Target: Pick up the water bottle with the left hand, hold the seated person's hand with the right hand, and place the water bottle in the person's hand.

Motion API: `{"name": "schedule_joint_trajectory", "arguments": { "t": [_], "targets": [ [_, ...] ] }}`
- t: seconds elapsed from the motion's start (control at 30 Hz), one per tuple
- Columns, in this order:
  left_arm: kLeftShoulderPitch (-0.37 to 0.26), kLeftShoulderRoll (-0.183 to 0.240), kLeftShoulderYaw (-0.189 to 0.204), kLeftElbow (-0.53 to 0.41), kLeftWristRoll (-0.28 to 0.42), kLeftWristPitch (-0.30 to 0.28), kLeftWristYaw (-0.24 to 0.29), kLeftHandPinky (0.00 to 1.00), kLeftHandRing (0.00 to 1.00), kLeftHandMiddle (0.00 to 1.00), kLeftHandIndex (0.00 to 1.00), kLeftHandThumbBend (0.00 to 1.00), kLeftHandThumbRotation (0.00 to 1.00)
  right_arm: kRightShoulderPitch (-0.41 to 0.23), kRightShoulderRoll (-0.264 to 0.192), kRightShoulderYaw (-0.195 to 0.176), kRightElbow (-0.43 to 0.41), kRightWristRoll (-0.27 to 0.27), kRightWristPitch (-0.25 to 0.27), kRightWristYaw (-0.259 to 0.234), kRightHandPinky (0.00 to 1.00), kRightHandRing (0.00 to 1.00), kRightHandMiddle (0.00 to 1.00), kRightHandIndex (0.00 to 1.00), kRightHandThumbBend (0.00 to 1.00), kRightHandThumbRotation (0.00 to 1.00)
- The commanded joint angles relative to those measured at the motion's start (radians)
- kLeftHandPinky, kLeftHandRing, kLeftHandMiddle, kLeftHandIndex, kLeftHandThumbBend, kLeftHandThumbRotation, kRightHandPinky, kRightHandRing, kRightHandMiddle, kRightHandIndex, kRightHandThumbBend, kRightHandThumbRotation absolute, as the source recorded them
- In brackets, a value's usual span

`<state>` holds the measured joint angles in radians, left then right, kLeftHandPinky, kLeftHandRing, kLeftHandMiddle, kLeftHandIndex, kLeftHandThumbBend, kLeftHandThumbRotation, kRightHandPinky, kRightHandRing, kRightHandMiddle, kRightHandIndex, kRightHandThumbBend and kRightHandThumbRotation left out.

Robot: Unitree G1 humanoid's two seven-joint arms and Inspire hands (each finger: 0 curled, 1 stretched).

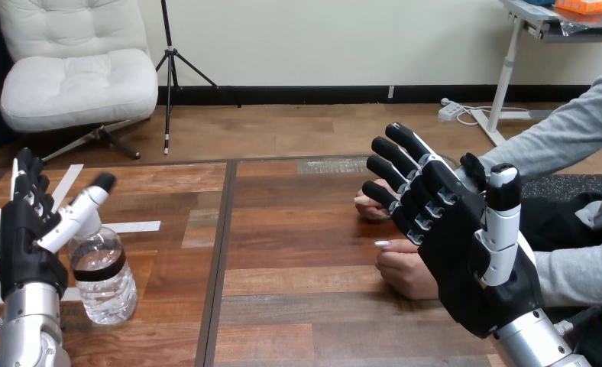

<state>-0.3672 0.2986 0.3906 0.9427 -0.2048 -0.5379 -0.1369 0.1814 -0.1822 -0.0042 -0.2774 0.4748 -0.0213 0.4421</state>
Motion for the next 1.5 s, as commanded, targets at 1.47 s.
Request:
{"name": "schedule_joint_trajectory", "arguments": {
  "t": [1.47],
  "targets": [
    [-0.017,0.039,-0.03,-0.06,-0.012,0.019,-0.111,1.0,1.0,1.0,1.0,1.0,0.07,-0.035,0.014,-0.014,-0.045,0.012,-0.005,-0.006,0.94,0.97,0.95,0.95,0.91,1.0]
  ]
}}
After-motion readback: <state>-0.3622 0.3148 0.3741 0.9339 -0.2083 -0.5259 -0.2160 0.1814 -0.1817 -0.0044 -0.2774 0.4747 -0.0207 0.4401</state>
